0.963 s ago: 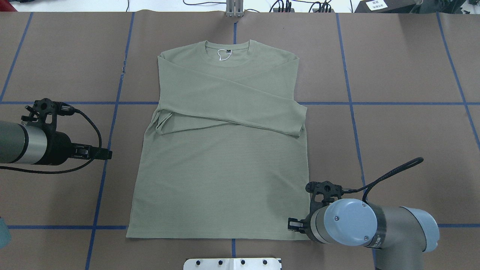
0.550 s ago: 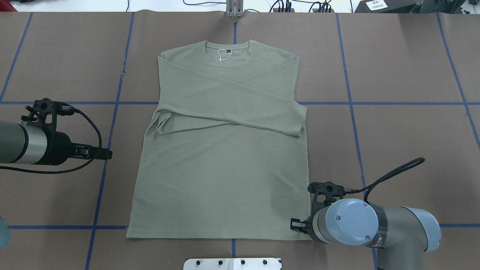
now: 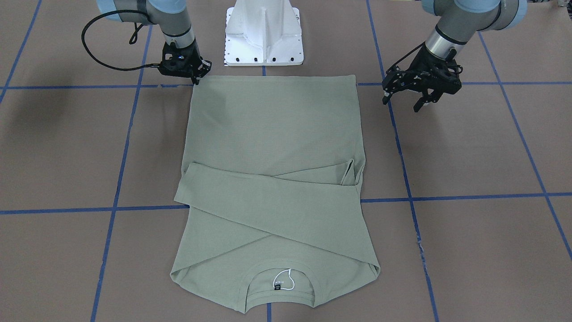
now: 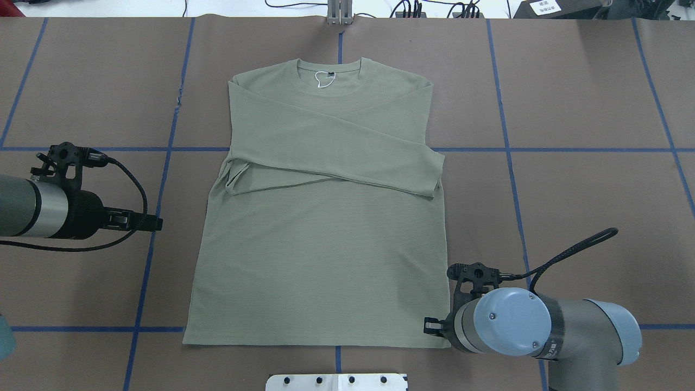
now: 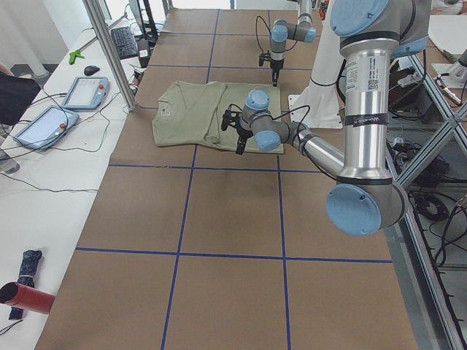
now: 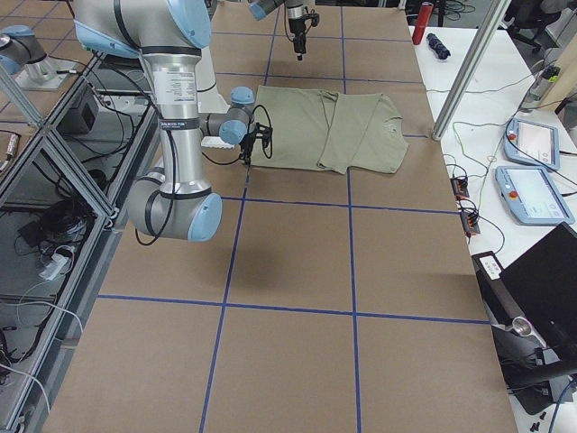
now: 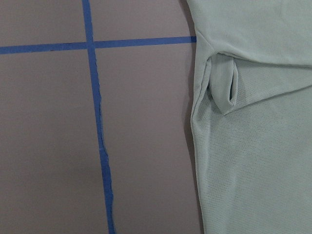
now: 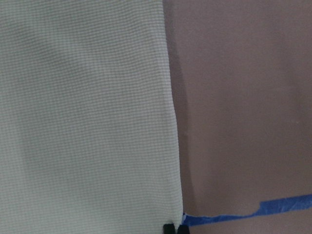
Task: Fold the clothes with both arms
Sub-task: 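Lower the right gripper to a hem corner while the left reaches the other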
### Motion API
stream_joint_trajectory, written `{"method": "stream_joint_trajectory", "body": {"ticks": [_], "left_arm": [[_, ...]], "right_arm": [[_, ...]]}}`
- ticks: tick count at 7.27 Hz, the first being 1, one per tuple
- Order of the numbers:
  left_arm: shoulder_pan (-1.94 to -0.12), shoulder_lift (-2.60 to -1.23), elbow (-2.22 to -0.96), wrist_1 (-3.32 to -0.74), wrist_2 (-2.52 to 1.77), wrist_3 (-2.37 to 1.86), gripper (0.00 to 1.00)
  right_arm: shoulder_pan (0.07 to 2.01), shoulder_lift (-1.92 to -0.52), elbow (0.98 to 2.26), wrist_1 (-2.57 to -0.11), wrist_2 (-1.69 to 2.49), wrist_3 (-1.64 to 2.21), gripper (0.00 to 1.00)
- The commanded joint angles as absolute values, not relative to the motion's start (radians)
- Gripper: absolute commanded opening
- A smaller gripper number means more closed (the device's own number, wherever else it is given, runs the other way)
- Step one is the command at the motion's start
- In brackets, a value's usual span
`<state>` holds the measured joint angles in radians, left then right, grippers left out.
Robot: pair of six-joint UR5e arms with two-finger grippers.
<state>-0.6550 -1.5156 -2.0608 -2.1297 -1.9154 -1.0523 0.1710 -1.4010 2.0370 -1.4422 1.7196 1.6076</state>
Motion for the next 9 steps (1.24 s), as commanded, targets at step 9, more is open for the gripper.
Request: {"method": "stream_joint_trajectory", "body": {"ticks": [9], "left_arm": [[-0.206, -1.572, -2.054, -1.992, -1.691, -1.658, 0.92]], "right_arm": [[0.179, -1.388, 2.109, -1.447, 1.723, 1.608, 0.00]]}}
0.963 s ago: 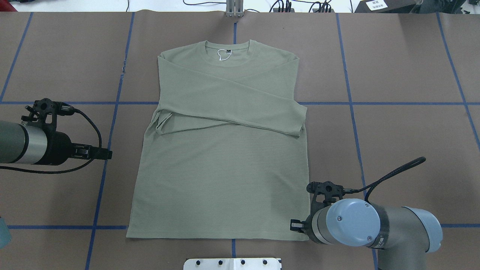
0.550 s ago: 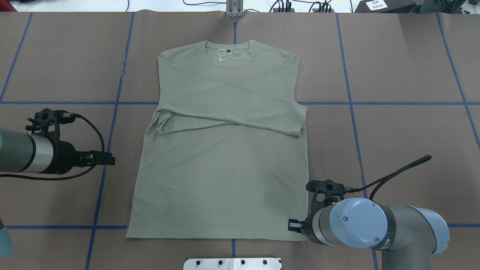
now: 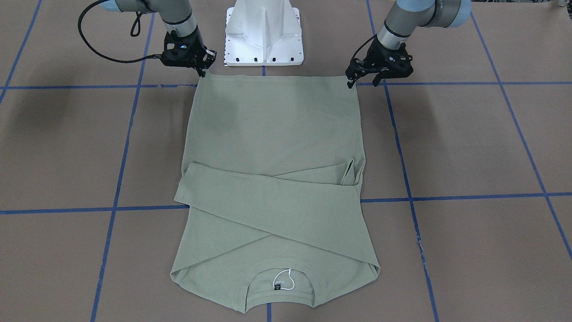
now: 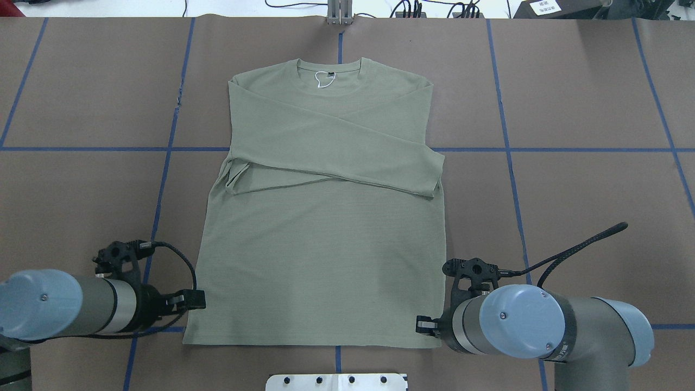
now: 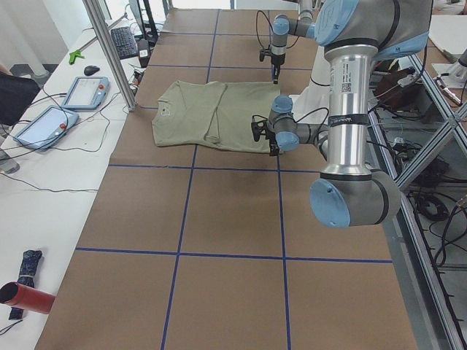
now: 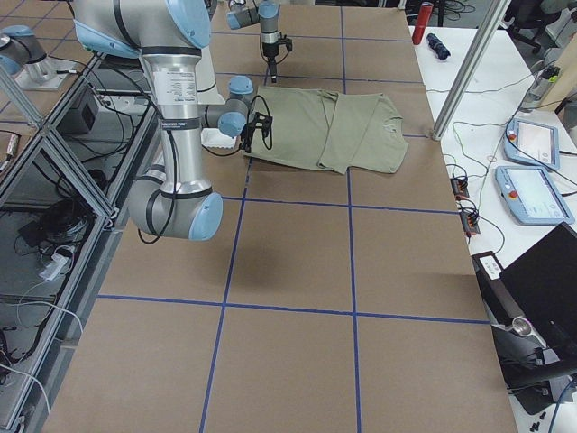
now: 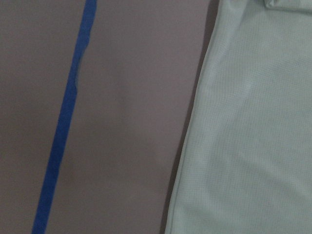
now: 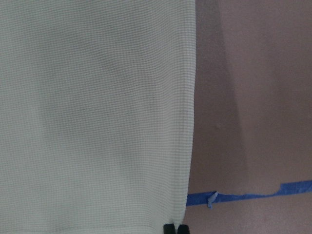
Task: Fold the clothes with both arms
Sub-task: 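Lower the right gripper to a hem corner while the left reaches the other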
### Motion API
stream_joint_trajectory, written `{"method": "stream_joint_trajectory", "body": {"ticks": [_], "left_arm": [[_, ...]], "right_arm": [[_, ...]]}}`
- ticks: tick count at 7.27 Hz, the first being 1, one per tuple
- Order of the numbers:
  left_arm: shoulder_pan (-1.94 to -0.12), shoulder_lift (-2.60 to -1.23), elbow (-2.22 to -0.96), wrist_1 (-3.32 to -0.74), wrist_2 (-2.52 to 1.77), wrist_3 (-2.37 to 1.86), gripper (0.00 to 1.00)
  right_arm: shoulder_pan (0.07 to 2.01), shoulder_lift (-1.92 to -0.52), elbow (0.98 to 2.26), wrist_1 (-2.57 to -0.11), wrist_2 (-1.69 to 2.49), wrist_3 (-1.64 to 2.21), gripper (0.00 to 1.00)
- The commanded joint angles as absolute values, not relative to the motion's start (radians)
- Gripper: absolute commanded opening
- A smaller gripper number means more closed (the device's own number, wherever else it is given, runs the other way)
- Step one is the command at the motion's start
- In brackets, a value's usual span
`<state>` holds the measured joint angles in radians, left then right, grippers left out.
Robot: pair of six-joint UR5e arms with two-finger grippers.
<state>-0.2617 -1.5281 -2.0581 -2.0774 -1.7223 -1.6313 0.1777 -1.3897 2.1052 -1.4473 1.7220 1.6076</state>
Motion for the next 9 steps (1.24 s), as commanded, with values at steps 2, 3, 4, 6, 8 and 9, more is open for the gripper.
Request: {"method": "stream_joint_trajectory", "body": {"ticks": [2, 3, 4, 6, 8, 9], "left_arm": [[-0.202, -1.597, -2.052, -1.939, -1.680, -1.661, 0.85], [-0.202, -1.589, -2.051, -1.937, -1.680, -1.660, 0.83], [-0.206, -1.585, -2.051, -1.936, -1.680, -1.660, 0.82], [-0.204, -1.583, -2.049, -1.936, -1.680, -1.658, 0.68], [-0.204, -1.582, -2.054, -1.936, -1.680, -1.658, 0.30], [-0.204, -1.582, -2.056, -1.934, -1.680, -1.660, 0.12]], "right_arm": [[0.179, -1.387, 2.111, -1.447, 1.723, 1.608, 0.00], [0.181, -1.387, 2.111, -1.447, 1.723, 1.608, 0.00], [0.184, -1.387, 2.117, -1.447, 1.723, 1.608, 0.00], [0.184, -1.387, 2.117, -1.447, 1.724, 1.608, 0.00], [0.187, -1.388, 2.115, -1.447, 1.726, 1.608, 0.00], [0.187, -1.388, 2.115, -1.447, 1.729, 1.608, 0.00]]}}
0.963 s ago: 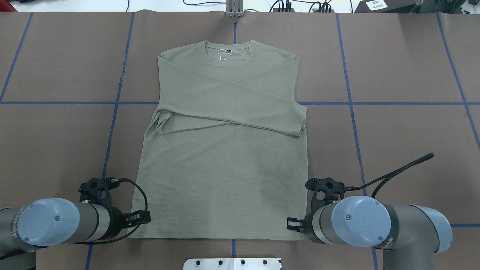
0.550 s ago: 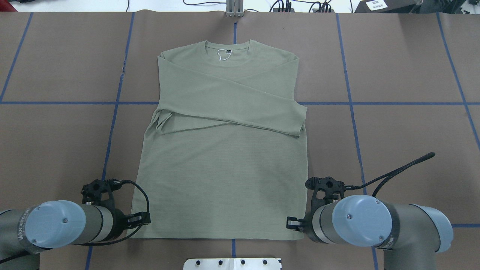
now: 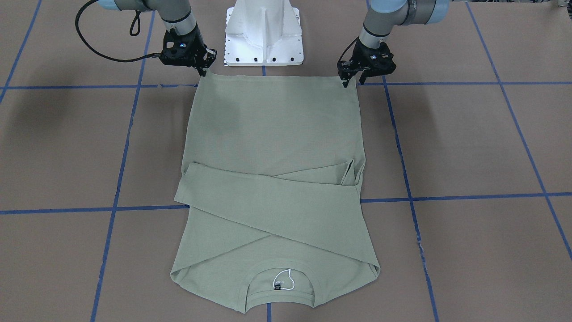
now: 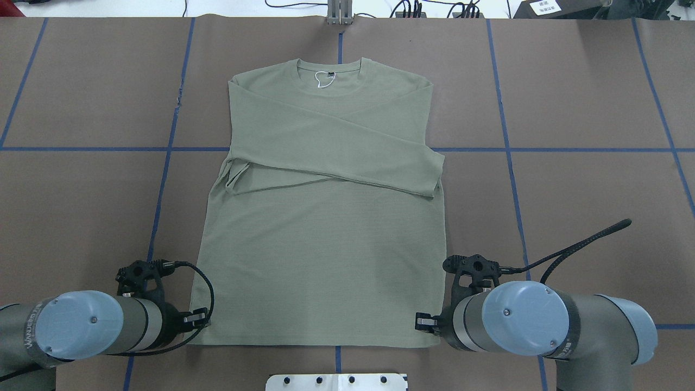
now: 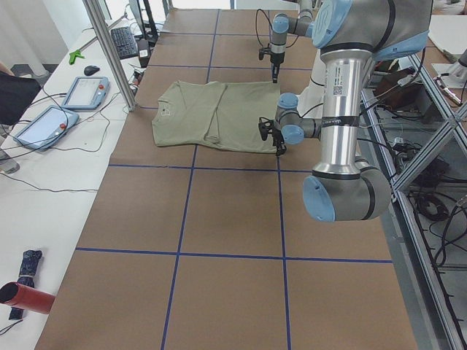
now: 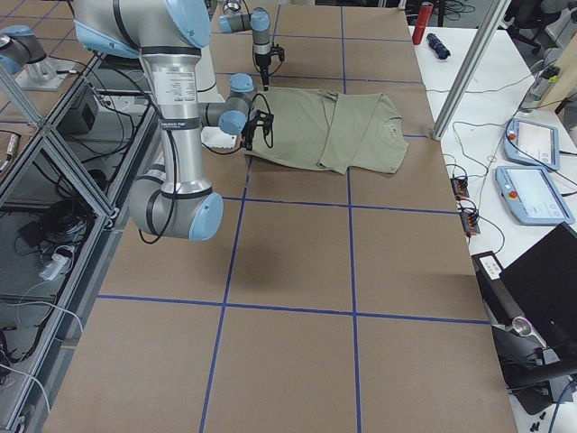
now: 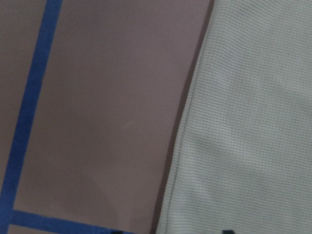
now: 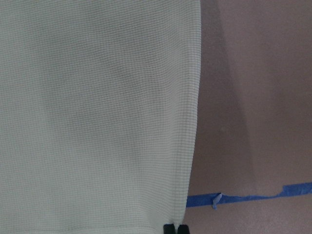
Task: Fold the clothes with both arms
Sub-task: 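Lower the right gripper to a hem corner while the left reaches the other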
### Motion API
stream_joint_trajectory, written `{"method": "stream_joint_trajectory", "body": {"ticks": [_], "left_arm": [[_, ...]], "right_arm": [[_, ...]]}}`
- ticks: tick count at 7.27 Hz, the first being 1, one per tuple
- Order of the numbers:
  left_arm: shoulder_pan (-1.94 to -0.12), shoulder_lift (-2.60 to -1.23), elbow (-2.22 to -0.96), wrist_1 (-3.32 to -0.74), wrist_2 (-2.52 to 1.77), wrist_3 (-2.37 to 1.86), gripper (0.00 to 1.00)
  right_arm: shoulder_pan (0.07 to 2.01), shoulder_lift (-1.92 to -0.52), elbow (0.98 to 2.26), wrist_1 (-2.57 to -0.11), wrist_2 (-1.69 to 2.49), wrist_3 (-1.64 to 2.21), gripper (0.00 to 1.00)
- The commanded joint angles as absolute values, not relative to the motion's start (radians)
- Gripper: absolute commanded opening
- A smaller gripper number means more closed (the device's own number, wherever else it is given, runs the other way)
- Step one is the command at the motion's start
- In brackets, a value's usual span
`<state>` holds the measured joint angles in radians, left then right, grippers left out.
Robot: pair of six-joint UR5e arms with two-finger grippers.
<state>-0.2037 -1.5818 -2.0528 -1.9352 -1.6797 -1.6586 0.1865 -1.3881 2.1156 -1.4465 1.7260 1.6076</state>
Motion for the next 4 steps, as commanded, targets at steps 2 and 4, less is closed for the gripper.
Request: {"method": "stream_joint_trajectory", "body": {"ticks": [2, 4], "left_arm": [[-0.195, -1.585, -2.059, -1.896, -1.678, -1.658, 0.00], [-0.196, -1.586, -2.088, -1.891, -1.680, -1.660, 0.00]], "right_arm": [[0.187, -1.388, 2.117, -1.447, 1.730, 1.608, 0.00], [0.196, -1.393, 2.138, -1.447, 1.752, 1.608, 0.00]]}}
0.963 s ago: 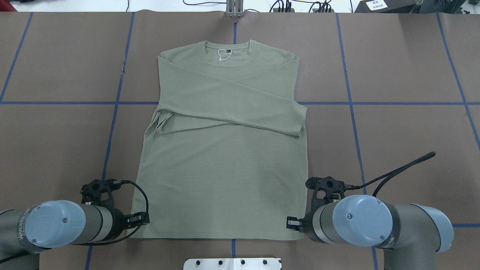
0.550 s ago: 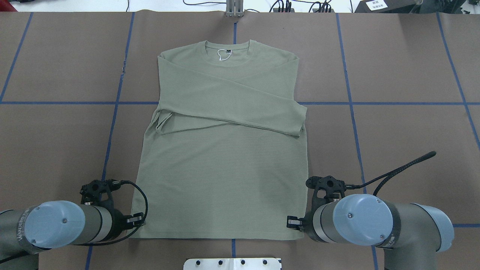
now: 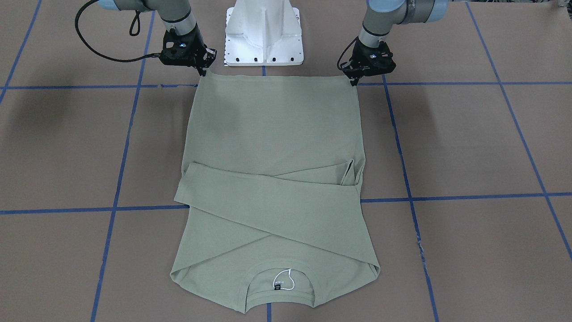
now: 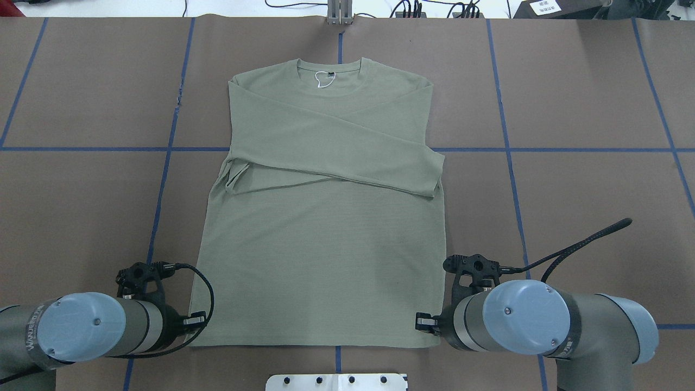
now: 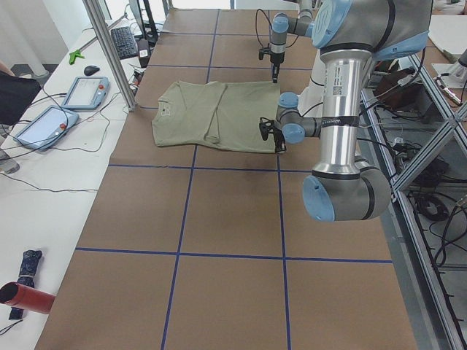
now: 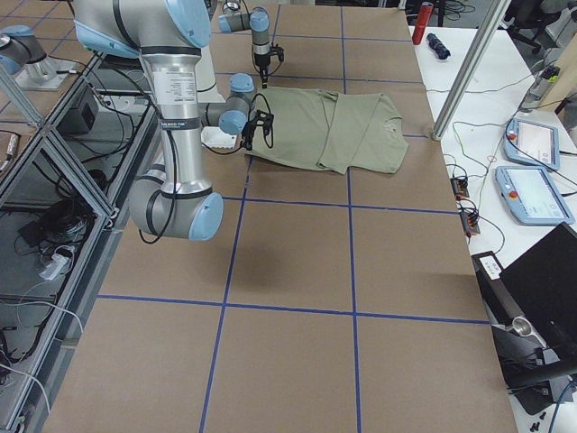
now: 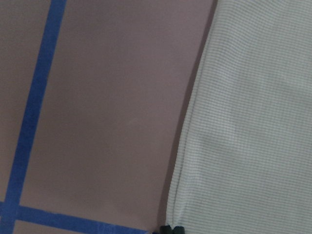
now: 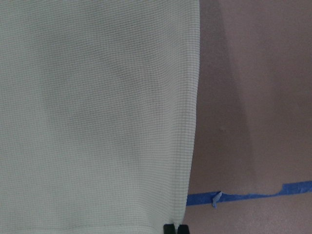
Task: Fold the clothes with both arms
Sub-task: 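Grasp both hem corners and lift them with both grippers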
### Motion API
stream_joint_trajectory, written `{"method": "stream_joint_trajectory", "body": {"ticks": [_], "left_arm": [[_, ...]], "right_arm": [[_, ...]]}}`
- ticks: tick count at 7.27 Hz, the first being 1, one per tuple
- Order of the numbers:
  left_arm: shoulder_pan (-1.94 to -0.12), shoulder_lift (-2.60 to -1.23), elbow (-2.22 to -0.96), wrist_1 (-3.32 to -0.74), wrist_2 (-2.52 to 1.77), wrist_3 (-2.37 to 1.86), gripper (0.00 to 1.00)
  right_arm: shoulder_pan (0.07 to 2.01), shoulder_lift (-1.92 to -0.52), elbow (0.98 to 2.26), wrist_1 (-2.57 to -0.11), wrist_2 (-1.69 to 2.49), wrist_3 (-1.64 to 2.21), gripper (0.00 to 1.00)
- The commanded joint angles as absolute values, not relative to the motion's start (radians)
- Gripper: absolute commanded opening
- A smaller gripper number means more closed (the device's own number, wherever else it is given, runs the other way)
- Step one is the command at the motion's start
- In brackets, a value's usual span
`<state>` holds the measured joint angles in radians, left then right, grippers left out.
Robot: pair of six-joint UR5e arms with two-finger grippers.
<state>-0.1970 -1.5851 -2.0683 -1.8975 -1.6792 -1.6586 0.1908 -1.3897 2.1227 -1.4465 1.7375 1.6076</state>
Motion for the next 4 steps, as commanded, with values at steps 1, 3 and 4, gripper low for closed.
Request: {"method": "stream_joint_trajectory", "body": {"ticks": [1, 3, 4], "left_arm": [[-0.196, -1.585, -2.124, -1.867, -1.681, -1.660, 0.00], [-0.167, -1.586, -2.192, -1.848, -1.681, -1.655, 0.00], [-0.158, -1.583, -2.219, -1.848, -1.681, -1.655, 0.00]], "right_arm": [[0.212, -1.402, 2.158, -1.450, 1.775, 1.608, 0.00], [0.229, -1.431, 2.209, -1.451, 1.804, 1.606, 0.00], [0.232, -1.469, 2.247, -1.451, 1.831, 1.606, 0.00]]}}
